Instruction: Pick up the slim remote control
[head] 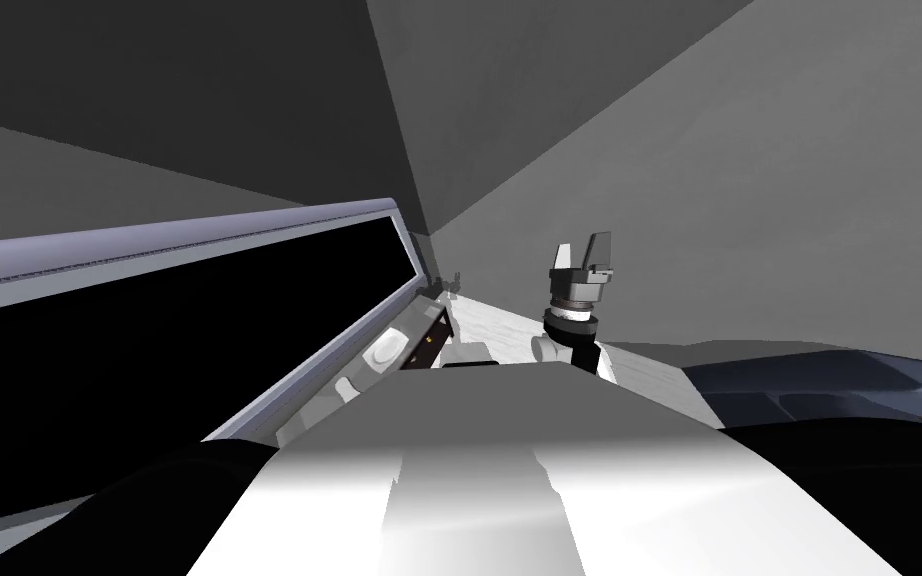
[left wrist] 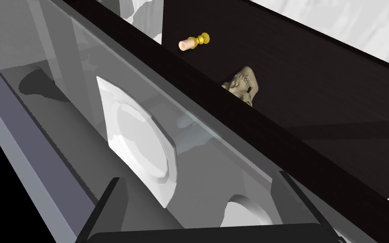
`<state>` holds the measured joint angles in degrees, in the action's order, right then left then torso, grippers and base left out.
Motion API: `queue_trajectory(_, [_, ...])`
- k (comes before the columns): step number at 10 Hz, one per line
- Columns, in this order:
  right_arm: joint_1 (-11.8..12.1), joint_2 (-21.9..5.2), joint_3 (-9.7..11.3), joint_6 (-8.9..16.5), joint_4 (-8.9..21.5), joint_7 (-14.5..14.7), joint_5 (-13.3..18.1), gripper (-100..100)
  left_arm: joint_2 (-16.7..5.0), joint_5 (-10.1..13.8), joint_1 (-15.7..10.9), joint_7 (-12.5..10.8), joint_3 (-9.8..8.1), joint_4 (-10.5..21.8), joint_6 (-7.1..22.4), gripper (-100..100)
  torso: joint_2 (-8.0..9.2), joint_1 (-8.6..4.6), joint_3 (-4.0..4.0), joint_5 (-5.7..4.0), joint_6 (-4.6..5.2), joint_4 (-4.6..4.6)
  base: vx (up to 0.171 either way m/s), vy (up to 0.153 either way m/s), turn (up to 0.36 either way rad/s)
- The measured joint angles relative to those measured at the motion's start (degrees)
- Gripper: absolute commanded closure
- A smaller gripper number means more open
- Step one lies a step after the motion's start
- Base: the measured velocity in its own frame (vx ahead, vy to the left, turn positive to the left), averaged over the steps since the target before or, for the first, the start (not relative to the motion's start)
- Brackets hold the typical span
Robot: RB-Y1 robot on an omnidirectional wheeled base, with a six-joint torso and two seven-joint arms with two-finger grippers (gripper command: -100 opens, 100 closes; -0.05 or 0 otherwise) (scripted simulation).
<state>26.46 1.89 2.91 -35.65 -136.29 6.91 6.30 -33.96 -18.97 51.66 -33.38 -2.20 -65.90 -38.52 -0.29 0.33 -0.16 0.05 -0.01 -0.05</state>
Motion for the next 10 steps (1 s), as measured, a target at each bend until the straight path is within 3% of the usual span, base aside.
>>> queue_trajectory(3, [0.0,0.0,0.0,0.0,0.0,0.0,0.0,0,-1.2,-1.8,0.1,-2.6,1.91,3.4,3.4,-100,0.05,-0.13,0.02,-0.02,-0.05,0.01,0.055,0.056,-0.269])
queue_trajectory(6, [0.0,0.0,0.0,0.0,0.0,0.0,0.0,0,-1.8,-3.6,-1.1,-4.4,3.83,10.8,4.4,-100,0.02,-0.08,0.01,-0.01,0.00,0.01,0.048,0.065,-0.211])
queue_trajectory(8, [0.0,0.0,0.0,0.0,0.0,0.0,0.0,0,-1.8,-4.6,0.0,-5.4,4.80,12.4,5.9,-100,0.01,-0.10,0.01,-0.01,-0.01,0.01,0.061,0.091,-0.416])
queue_trajectory(10, [0.0,0.0,0.0,0.0,0.0,0.0,0.0,0,-2.4,-5.8,0.3,-7.0,6.29,15.3,7.5,-100,0.00,0.04,0.00,0.03,-0.08,0.00,0.043,0.104,-0.146])
